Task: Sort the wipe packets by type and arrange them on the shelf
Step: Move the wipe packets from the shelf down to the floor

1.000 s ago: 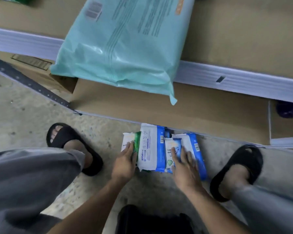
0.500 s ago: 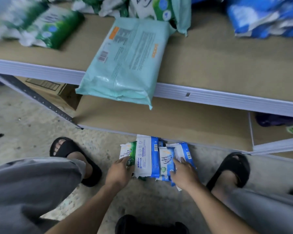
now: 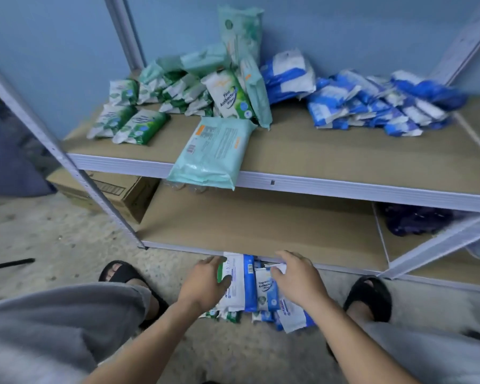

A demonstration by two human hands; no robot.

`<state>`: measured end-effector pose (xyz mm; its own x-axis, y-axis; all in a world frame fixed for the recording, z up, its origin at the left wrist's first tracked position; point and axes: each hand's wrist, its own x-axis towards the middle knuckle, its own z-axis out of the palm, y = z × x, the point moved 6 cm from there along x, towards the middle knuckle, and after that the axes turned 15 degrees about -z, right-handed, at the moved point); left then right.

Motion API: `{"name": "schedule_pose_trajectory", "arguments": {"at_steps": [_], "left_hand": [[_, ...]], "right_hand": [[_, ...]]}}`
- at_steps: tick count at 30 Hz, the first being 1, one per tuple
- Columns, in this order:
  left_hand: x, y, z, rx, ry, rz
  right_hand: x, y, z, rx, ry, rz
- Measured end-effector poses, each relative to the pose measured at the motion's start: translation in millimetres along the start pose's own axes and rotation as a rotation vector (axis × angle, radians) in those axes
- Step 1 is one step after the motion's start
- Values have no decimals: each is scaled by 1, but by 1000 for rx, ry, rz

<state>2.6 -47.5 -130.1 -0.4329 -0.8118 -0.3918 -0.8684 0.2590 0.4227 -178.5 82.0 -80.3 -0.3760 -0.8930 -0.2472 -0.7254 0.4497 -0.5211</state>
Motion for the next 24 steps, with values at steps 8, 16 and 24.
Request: {"name": "schedule_pose_trajectory", "arguments": {"at_steps": [8, 16, 24], "left_hand": [[-56, 87, -103, -174, 262, 237], [-97, 159, -207, -255, 589, 527], [7, 170, -243, 121, 513, 31]], "right_hand": [[-18, -44, -77, -32, 255, -142], [-25, -74, -144, -66, 425, -261], [-14, -91, -196, -123, 471, -291]]}}
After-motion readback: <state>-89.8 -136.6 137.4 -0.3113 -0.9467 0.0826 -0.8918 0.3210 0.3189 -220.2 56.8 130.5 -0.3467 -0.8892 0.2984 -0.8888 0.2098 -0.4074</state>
